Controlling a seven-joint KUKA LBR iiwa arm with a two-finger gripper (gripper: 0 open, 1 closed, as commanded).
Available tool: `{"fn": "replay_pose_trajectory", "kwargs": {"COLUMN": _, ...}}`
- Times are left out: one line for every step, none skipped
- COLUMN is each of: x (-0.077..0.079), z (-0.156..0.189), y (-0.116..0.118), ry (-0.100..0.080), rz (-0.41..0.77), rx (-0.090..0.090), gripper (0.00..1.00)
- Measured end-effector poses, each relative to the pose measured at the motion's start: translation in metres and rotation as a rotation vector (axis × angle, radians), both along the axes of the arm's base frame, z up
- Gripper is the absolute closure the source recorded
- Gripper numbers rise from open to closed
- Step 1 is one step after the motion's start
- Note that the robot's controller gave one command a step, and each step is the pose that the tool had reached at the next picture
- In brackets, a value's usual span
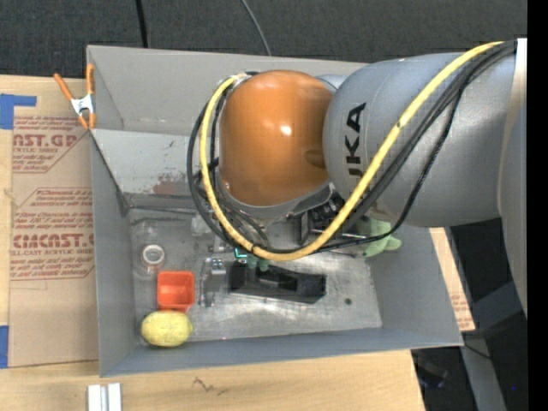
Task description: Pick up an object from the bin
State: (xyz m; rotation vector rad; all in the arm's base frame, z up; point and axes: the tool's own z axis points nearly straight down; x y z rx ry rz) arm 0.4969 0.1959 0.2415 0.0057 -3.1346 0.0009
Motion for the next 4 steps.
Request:
{"fn": "replay_pose_trajectory", "kwargs": {"x": 0.002, "z": 0.0045, "y": -0.0016, "ry": -0.008, "rz": -0.003, "rx": 0.002, "gripper": 1.0}}
{"fn": "replay_pose_trajectory", "kwargs": {"x": 0.0019, "z": 0.0045, "y": -0.0015, "ry": -0.008, "rz": -0.003, "rx": 0.002, "gripper": 0.0}}
{"fn": "replay_pose_trajectory", "kwargs": {"x": 0.0019, "z": 0.0045, "y": -0.0016, "ry": -0.008, "rz": -0.003, "rx": 0.002, "gripper": 1.0}}
{"fn": "replay_pose_trajectory", "kwargs": {"x": 0.002, "z": 0.0045, "y": -0.0016, "ry": -0.008, "rz": -0.003, "rx": 0.002, "gripper": 1.0}}
